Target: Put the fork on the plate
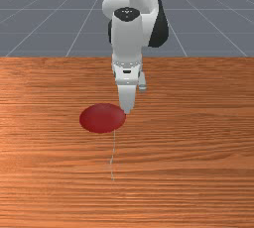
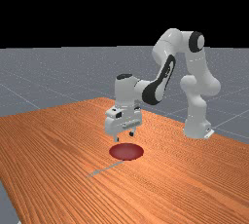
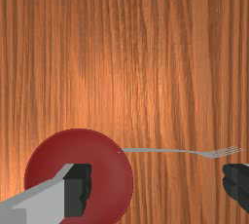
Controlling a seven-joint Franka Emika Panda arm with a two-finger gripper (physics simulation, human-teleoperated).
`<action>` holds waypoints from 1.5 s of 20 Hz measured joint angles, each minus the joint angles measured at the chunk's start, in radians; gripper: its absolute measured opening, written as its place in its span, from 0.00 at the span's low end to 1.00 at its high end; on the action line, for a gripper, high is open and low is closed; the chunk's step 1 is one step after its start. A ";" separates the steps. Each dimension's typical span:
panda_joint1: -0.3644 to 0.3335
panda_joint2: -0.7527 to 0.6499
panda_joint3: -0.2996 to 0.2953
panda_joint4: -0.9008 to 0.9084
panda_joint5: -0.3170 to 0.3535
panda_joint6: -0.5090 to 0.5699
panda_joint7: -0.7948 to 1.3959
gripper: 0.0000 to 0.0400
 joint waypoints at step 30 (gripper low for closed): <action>0.059 0.351 -0.155 0.246 0.343 0.058 1.351 0.98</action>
